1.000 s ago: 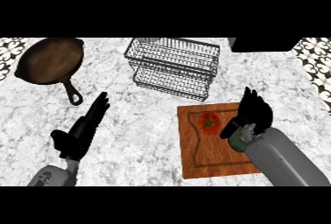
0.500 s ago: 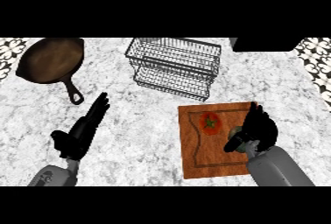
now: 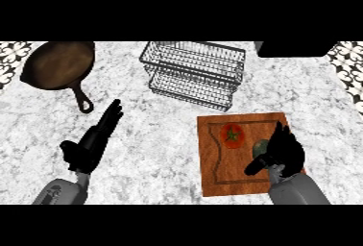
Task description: Pick the squash from the cutting board and place it in the tiered basket
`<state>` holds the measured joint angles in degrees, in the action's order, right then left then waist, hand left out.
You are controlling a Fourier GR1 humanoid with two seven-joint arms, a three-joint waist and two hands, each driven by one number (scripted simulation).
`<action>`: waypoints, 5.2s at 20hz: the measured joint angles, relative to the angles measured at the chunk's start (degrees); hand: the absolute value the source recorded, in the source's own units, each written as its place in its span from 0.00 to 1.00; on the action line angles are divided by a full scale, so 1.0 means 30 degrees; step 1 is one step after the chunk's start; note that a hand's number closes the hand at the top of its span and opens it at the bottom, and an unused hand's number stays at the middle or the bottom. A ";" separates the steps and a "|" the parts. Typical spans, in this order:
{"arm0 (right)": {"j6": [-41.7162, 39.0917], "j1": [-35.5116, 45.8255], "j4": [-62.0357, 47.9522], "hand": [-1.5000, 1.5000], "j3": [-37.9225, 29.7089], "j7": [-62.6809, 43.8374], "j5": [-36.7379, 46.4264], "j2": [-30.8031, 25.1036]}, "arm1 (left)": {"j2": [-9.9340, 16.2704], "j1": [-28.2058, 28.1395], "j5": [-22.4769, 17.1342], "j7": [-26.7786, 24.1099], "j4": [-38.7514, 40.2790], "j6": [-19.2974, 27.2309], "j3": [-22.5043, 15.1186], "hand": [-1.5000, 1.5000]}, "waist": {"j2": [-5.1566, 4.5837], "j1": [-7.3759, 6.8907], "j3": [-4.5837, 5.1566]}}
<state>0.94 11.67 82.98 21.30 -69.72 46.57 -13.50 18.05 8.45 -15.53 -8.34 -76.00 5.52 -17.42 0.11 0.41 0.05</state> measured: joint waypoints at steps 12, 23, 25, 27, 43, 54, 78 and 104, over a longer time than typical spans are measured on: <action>0.0937 -0.0719 -0.0538 1.00 -0.1627 0.2253 0.2992 0.1773 | -0.0466 -0.0050 0.0673 0.0121 0.0041 -0.0807 0.0855 0.50 | 0.0009 -0.0116 0.0039; 0.0252 -0.0919 -0.0573 1.00 -0.3042 0.5705 0.3515 0.0862 | -0.1203 -0.0582 0.1686 0.0766 -0.0797 -0.1211 0.1419 0.50 | 0.0005 -0.0135 -0.0009; -0.0591 -0.1450 -0.0352 1.00 -0.3325 0.8156 0.2516 -0.0860 | -0.1270 -0.0467 0.1712 0.0806 -0.0718 -0.1102 0.1529 0.50 | -0.0010 -0.0024 -0.0016; -0.1024 -0.1707 -0.0485 1.00 -0.3797 1.0437 0.1765 -0.2370 | -0.1340 -0.0360 0.1746 0.0732 -0.0492 -0.1151 0.1609 0.50 | -0.0030 -0.0008 -0.0022; -0.1831 -0.0258 0.7138 1.00 -0.8078 1.4377 -0.4648 -0.3588 | -0.1631 -0.0771 0.2146 0.0767 -0.0794 -0.1491 0.1880 0.50 | 0.0031 -0.0005 -0.0007; -0.3964 0.9452 0.5484 1.00 -0.7336 0.7711 -0.4980 -0.1944 | -0.2171 -0.0022 0.2687 0.0735 -0.0094 -0.1747 0.2174 0.50 | -0.0055 -0.0397 0.0010; 0.2020 2.1925 -1.5684 1.00 -0.8719 1.2683 -0.3291 0.2927 | -0.2690 0.0137 0.3339 0.0978 -0.0287 -0.2289 0.2482 0.50 | -0.0297 -0.0976 -0.0001; 0.9397 2.3477 -1.9367 0.00 -1.3095 1.3191 -0.7037 0.2819 | -0.2504 -0.0386 0.3335 0.0852 -0.0347 -0.2894 0.3287 0.50 | -0.0086 -0.0383 0.0004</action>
<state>29.13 82.10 24.88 -17.98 -30.14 25.46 -5.05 10.54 7.29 -5.52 -5.79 -77.04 -3.16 -7.56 -0.15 -0.74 0.06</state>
